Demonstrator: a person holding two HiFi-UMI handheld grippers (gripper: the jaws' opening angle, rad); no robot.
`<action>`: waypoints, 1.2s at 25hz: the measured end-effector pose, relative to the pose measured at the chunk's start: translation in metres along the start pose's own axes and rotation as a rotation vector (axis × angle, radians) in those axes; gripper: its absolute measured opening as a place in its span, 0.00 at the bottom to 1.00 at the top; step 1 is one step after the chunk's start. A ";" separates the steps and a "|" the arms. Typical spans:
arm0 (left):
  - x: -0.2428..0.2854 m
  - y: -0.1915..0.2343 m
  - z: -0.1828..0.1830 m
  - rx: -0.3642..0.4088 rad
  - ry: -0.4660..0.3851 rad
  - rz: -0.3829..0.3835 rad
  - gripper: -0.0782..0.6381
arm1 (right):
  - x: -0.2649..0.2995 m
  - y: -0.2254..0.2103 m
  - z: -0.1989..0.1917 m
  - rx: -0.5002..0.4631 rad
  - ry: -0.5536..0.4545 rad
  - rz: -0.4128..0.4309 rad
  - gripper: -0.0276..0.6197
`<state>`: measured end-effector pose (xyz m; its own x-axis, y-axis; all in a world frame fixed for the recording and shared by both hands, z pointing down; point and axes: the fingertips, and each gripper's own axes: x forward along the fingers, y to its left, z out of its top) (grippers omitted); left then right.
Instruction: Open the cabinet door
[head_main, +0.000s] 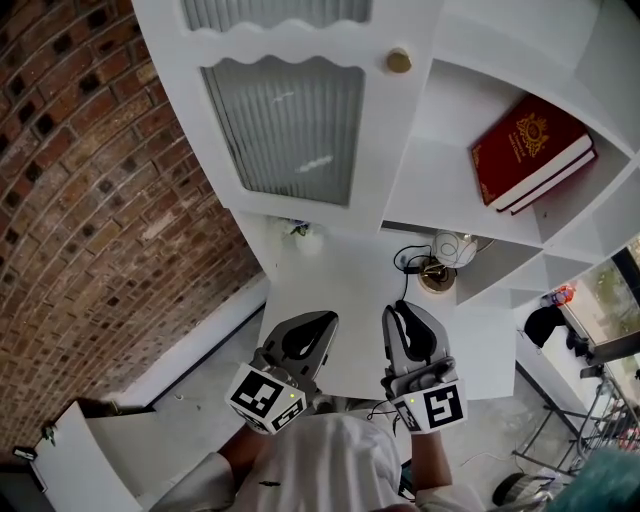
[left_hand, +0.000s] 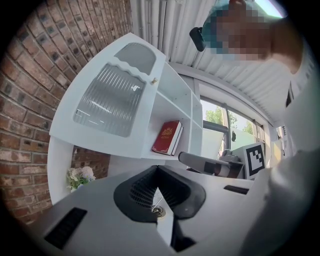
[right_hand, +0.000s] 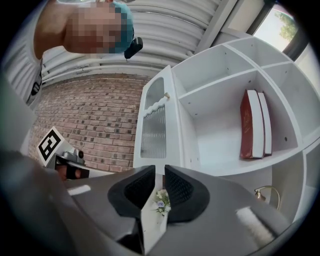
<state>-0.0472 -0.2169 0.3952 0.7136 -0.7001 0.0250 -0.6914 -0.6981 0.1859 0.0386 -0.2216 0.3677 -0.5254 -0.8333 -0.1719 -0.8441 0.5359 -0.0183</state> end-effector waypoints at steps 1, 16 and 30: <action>0.001 0.001 0.000 -0.001 0.001 0.001 0.12 | 0.002 -0.001 0.000 0.005 -0.003 0.008 0.16; 0.017 0.005 -0.008 -0.020 0.019 0.012 0.12 | 0.022 -0.026 -0.008 0.051 -0.003 0.012 0.29; 0.031 0.014 0.001 -0.001 0.009 0.016 0.12 | 0.050 -0.037 -0.010 0.068 -0.003 0.049 0.34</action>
<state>-0.0350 -0.2491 0.3977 0.7034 -0.7099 0.0371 -0.7028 -0.6866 0.1864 0.0427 -0.2843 0.3692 -0.5656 -0.8055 -0.1770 -0.8079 0.5842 -0.0770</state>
